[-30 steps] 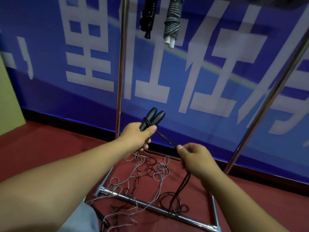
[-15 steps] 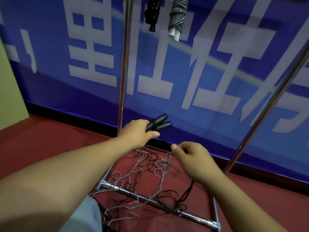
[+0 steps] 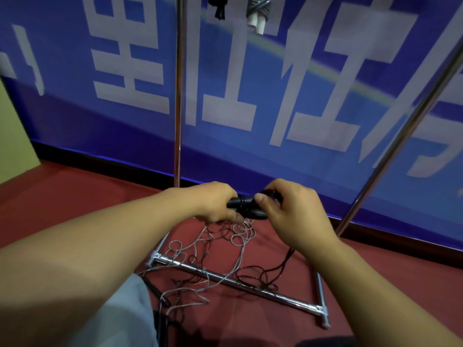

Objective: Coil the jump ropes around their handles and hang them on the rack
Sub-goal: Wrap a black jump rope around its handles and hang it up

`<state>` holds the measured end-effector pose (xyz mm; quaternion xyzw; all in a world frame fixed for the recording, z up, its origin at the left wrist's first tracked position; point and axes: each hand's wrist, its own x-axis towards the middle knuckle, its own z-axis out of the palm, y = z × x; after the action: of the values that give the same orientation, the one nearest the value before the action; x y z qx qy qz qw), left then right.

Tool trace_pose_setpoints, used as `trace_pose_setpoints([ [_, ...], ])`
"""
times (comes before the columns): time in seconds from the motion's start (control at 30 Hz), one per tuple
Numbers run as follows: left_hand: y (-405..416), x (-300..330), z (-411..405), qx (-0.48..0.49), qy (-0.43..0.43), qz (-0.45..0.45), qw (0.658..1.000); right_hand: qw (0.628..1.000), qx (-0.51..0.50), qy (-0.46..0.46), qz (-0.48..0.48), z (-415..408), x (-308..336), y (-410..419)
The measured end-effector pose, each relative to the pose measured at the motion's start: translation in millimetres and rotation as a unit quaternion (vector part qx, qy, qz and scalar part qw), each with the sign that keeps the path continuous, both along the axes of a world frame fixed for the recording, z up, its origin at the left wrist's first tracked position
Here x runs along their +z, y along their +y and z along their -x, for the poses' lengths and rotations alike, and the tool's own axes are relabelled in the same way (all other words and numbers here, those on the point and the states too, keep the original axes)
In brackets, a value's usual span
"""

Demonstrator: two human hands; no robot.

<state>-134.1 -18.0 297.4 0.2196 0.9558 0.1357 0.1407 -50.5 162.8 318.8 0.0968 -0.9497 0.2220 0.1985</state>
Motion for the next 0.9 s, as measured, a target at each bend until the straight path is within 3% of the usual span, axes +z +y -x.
trace_pose_setpoints([
  [0.2, 7.1, -0.5, -7.3, -0.053, -0.025, -0.003, 0.998, 0.999, -0.042, 0.022, -0.02, 1.9, -0.7, 3.4],
  [0.5, 20.5, 10.8, -22.6, -0.105, 0.039, 0.046, 0.993, 0.994, -0.101, 0.018, 0.023, 16.9, -11.6, 10.3],
  [0.83, 11.6, 12.1, -18.1, -0.09, -0.047, -0.065, 0.993, 0.983, -0.129, 0.045, 0.121, 20.0, -7.7, 10.1],
  [0.9, 11.3, 15.0, -22.6, -0.106, -0.026, -0.053, 0.993, 0.985, -0.123, 0.038, 0.114, 19.2, -9.0, 10.3],
])
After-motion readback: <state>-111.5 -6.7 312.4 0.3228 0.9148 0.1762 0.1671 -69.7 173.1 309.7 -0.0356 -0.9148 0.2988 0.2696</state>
